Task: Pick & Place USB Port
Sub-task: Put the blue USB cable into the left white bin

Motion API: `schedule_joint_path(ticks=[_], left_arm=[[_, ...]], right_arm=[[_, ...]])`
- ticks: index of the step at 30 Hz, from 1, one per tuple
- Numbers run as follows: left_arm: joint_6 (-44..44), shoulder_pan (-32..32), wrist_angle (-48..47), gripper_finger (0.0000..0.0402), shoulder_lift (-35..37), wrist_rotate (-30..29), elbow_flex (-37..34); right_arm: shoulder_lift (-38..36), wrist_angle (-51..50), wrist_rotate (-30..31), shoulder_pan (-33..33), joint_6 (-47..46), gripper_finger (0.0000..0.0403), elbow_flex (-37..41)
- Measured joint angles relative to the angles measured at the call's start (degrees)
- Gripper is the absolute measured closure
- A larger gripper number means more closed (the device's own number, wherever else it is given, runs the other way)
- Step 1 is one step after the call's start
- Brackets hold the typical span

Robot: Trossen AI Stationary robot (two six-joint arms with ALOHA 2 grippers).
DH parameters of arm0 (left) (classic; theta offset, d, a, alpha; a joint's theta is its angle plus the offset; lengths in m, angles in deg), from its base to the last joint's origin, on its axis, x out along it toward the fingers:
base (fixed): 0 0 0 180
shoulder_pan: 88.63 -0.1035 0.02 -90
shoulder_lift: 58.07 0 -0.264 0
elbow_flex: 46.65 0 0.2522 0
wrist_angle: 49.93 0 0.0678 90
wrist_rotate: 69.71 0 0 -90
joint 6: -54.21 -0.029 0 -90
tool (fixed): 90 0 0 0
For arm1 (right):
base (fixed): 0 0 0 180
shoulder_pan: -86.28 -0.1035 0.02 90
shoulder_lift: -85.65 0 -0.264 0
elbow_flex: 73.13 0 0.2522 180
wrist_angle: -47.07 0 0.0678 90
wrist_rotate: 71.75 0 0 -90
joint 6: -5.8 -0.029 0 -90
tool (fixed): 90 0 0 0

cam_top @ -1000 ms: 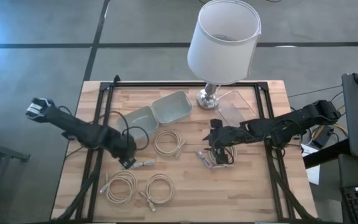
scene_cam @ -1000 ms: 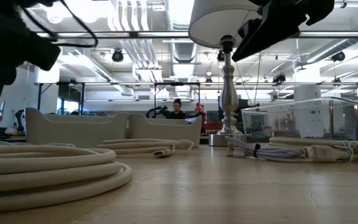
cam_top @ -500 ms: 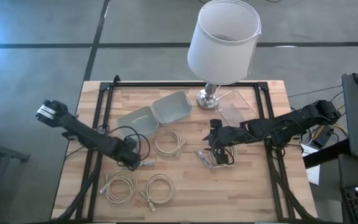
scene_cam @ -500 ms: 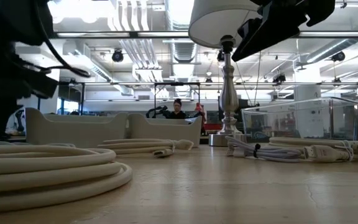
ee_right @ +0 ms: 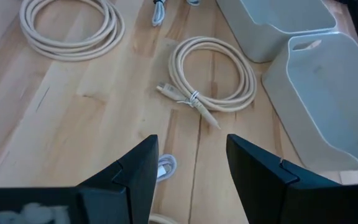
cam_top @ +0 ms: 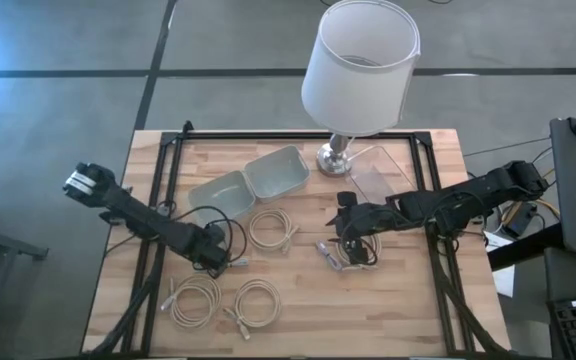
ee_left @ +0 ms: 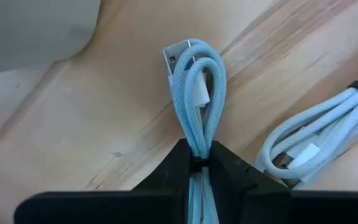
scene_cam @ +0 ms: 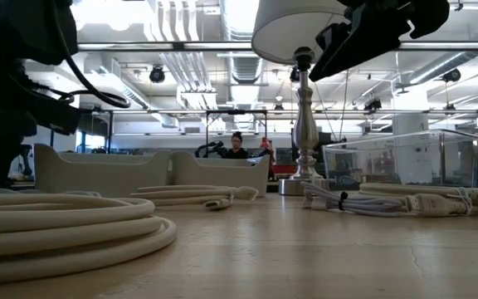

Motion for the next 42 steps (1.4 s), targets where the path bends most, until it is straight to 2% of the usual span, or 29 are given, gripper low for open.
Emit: schedule_joint_path(ticks=[6, 13, 22, 26, 31, 38, 42], left_arm=[[-2.62, 0.91, -0.98, 0.0362, 1.27, -8.12, 5.79], [-10.72, 0.88, -1.30, 0.0354, 1.29, -15.80, 13.52], [-21.37, -3.95, -8.27, 0.0354, 1.29, -28.21, 21.46], [-30.51, -9.46, -11.52, 0.0354, 1.28, -28.48, 22.01], [-37.64, -19.89, -12.12, 0.0354, 1.29, -26.01, 20.12], [-41.40, -33.37, -11.87, 0.0354, 1.29, -19.83, 15.32], [-45.11, -36.95, -8.72, 0.0353, 1.29, -18.79, 11.29]], right_arm=[[0.00, 0.07, 0.00, 0.00, -0.03, 0.0216, 0.02], [0.00, 0.41, 0.00, 0.00, 0.16, 0.0216, 0.02], [0.00, 0.50, 0.00, 0.02, 0.14, 0.0216, 0.02], [0.00, 0.59, 0.00, 0.02, 0.14, 0.0216, 0.02], [0.00, 0.65, 0.00, 0.02, 0.16, 0.0216, 0.02], [0.00, 0.68, 0.00, 0.02, 0.16, 0.0216, 0.02], [0.00, 0.68, 0.00, 0.02, 0.13, 0.0216, 0.02]])
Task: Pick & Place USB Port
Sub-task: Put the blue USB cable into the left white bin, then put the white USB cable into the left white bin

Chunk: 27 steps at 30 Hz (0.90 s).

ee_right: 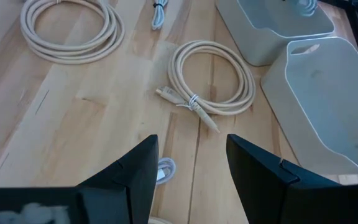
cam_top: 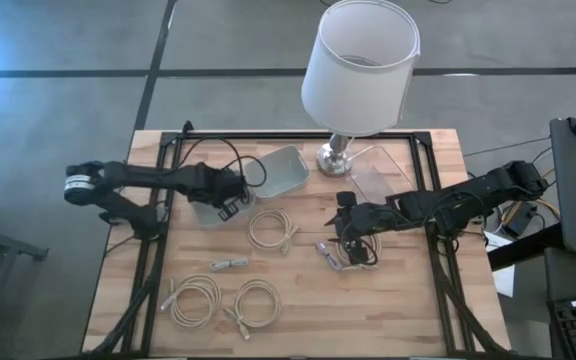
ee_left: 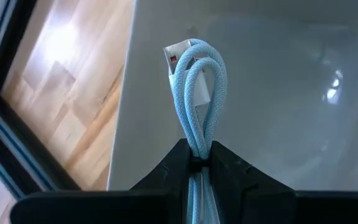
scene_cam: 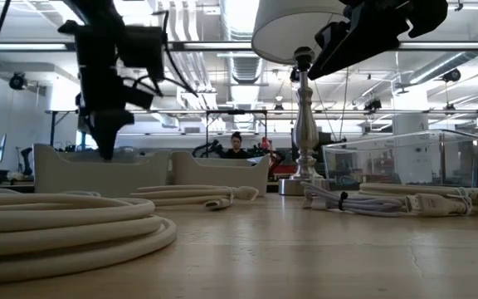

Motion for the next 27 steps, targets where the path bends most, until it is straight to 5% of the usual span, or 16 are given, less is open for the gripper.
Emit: schedule_joint_path(ticks=[8, 16, 27], left_arm=[[-5.74, -0.54, 7.09, 0.0346, 0.00, 0.23, -5.25], [-5.84, -0.59, 7.52, 0.0278, 0.00, -1.83, -6.56], [-9.59, -0.59, 5.33, 0.0237, 0.00, -1.81, -0.14]], right_arm=[[0.00, 0.00, -0.01, 0.00, -0.86, 0.0216, 0.00], [0.00, 0.00, 0.00, -0.02, -1.70, 0.0216, 0.00], [0.00, 0.05, -0.01, -0.02, -1.91, 0.0216, 0.00]])
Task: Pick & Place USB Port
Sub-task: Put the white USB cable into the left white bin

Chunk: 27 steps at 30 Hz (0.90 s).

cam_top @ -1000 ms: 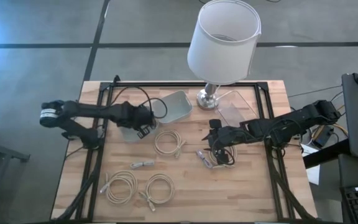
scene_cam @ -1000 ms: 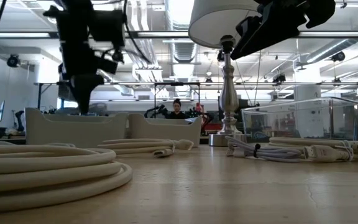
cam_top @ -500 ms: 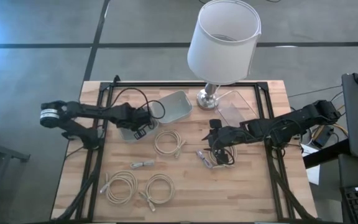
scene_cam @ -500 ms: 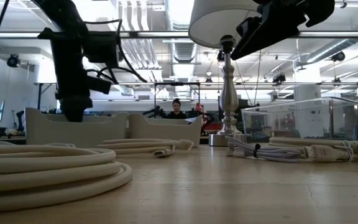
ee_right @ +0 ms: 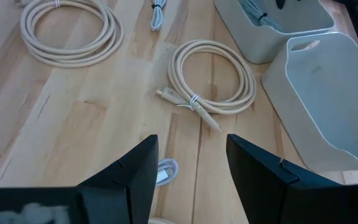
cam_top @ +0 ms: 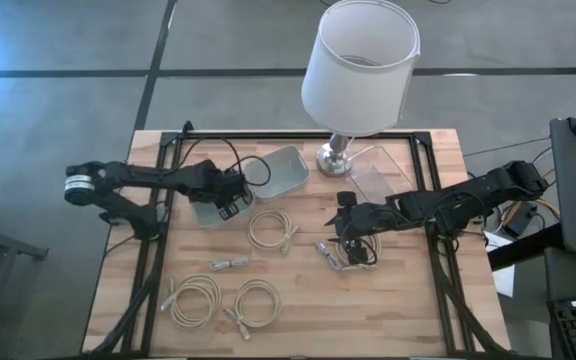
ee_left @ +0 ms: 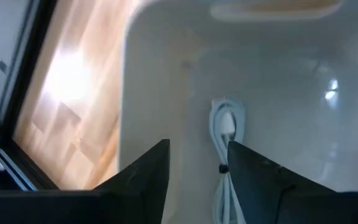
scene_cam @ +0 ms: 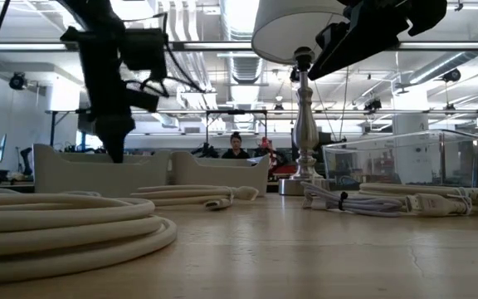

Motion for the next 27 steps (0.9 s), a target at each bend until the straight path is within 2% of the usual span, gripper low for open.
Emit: schedule_joint_path(ticks=[5, 10, 16, 23, 27], left_arm=[[-0.59, 0.25, -2.37, 0.0247, 0.04, 1.99, 5.77], [-0.57, 0.52, -2.52, 0.0257, 0.15, 7.94, 10.78], [-0.70, 1.83, -2.36, 0.0271, 0.15, 14.59, 15.10], [-3.39, 9.27, 2.24, 0.0284, 0.17, 23.31, 13.71], [-2.09, 14.78, 3.82, 0.0287, 0.15, 24.61, 11.09]], right_arm=[[0.11, 0.01, 0.01, 0.00, -5.22, 0.0216, 0.00], [1.67, 0.13, 0.00, 0.04, -9.57, 0.0216, 0.00], [7.06, -0.23, -0.20, 1.08, -15.54, 0.0216, 0.00], [11.36, -0.39, -4.89, 2.12, -19.49, 0.0216, 0.00], [12.39, -0.40, -5.01, 2.12, -21.82, 0.0216, 0.00]])
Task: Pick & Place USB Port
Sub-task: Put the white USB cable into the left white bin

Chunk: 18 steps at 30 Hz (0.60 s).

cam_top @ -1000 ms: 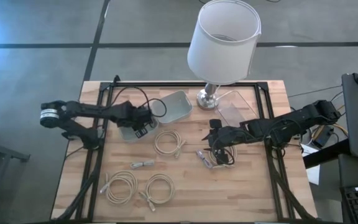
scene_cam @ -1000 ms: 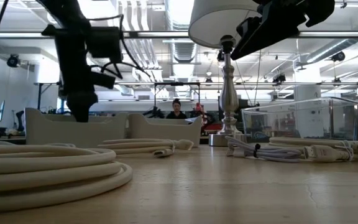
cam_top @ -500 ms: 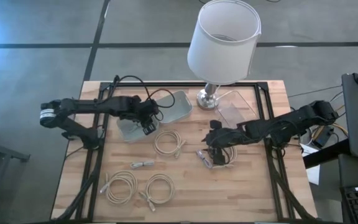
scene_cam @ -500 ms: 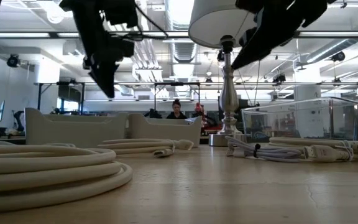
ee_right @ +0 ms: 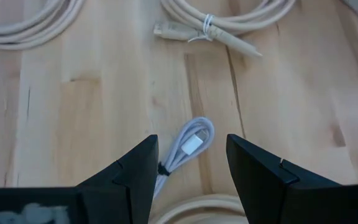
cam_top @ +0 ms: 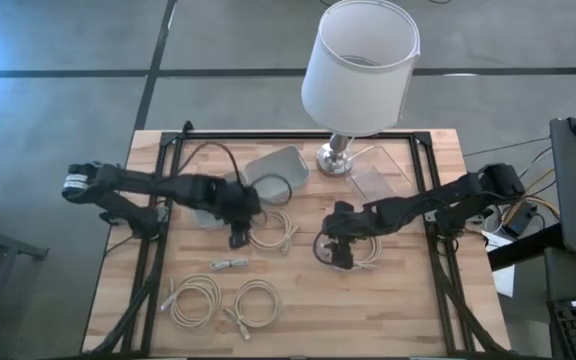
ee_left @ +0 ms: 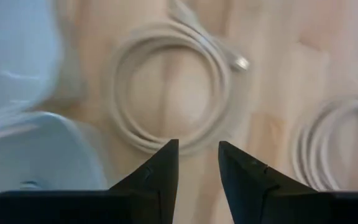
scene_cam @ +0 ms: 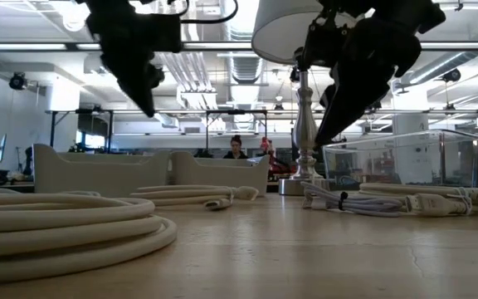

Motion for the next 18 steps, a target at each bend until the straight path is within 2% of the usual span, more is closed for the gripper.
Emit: schedule_joint_path(ticks=[10, 18], left_arm=[[8.30, 11.65, 3.32, 0.0287, -0.07, 0.30, -7.23], [15.17, 16.27, 9.07, 0.0287, -0.26, 0.52, -14.29]], right_arm=[[0.02, 0.02, 0.01, 0.00, -0.96, 0.0216, 0.00], [-0.04, 0.02, 0.04, 0.00, -0.42, 0.0216, 0.00]])
